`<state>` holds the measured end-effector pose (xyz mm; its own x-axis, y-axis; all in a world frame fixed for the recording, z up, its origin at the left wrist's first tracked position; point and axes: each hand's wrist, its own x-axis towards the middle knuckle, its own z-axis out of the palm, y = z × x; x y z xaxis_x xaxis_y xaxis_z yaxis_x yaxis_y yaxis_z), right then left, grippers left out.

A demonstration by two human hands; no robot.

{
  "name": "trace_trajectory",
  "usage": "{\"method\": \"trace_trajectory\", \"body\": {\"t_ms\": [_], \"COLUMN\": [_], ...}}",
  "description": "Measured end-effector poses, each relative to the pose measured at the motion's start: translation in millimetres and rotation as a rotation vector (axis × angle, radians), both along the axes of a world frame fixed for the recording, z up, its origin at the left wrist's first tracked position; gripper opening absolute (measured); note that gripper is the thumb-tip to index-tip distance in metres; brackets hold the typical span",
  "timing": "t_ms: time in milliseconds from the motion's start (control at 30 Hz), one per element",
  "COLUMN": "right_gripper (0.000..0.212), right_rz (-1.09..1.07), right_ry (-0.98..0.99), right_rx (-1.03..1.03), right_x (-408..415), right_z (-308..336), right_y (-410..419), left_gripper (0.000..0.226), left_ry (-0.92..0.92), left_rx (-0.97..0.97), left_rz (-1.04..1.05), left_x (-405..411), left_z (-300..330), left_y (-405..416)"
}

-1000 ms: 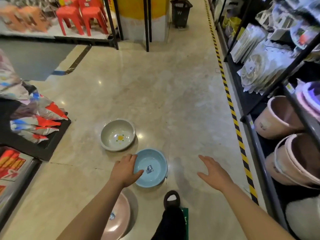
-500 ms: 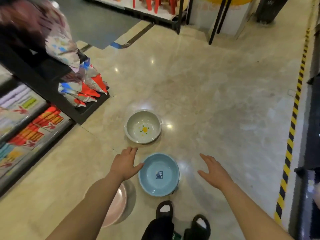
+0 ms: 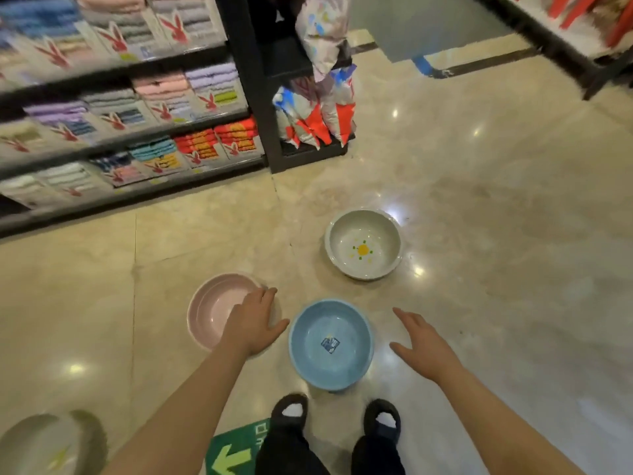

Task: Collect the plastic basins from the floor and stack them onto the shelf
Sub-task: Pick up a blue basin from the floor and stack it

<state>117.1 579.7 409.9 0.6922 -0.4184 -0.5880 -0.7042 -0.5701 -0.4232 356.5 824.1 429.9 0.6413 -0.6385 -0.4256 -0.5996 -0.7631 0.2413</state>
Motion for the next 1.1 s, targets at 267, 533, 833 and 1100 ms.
{"method": "trace_trajectory", "body": {"t_ms": [267, 533, 833, 1100], "right_gripper": [0.077, 0.089, 0.098, 0.106], "right_rz": [0.089, 0.054, -0.014, -0.045], "right_ry": [0.055, 0.052, -0.029, 0.029], "right_rx": [0.029, 0.065, 0.207, 0.286], "right_x": [2.1, 6.9, 23.3, 29.0], "right_z": [-157.8, -380.1, -525.1, -468.9], "right_y": [-23.9, -30.2, -31.1, -41.8], "left_gripper": [0.077, 0.093, 0.108, 0.110], "left_ry": [0.100, 0.132, 0.371, 0.512], "left_rx": [0.094, 0.138, 0.049, 0.018], "left_rz": [0.105, 0.087, 0.488, 0.552], "left_x": [-35.3, -34.6, -48.6, -49.9], "left_z": [-165.5, -395.4, -543.4, -483.8], "left_y": [13.5, 8.7, 23.1, 25.0]}}
